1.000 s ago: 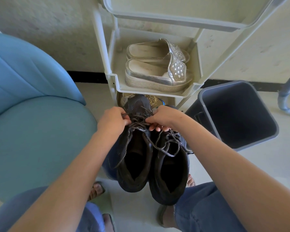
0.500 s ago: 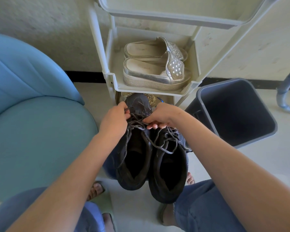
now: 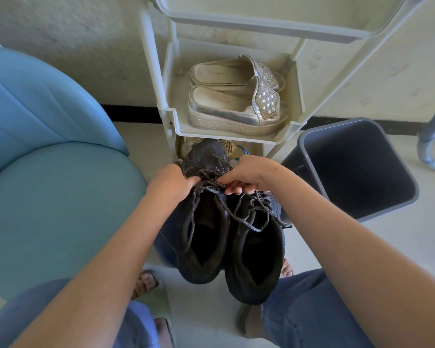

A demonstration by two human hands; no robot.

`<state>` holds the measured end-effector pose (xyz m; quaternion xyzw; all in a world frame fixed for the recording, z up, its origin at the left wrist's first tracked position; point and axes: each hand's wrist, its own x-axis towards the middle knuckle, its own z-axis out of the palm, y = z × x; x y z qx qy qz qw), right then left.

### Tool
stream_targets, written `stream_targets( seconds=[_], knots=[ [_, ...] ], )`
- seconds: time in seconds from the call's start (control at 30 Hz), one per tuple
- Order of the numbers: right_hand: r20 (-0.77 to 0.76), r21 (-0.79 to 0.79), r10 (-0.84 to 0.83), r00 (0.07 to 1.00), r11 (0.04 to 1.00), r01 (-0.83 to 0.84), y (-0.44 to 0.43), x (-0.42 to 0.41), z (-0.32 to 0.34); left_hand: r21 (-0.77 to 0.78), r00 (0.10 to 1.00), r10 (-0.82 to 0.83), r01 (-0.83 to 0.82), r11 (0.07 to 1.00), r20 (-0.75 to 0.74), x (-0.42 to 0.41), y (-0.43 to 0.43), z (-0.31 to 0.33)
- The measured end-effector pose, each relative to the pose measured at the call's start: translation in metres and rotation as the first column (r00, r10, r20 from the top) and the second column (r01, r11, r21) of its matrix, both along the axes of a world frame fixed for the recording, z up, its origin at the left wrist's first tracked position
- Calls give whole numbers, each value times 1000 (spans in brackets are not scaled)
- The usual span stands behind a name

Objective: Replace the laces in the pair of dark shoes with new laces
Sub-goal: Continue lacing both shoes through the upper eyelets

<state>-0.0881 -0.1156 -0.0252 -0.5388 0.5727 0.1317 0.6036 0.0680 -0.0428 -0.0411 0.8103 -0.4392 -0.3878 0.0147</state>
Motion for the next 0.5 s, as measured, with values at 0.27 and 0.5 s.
stream_targets(
  seconds=[0.27, 0.5],
  knots=[
    [10, 44, -31, 999, 999, 30, 1, 2, -2, 143, 974, 80, -50, 988, -212, -3, -2, 13],
    [21, 85, -39, 999, 996, 37, 0, -1, -5, 170, 907, 215, -163, 972, -361, -7, 2, 20]
  ],
)
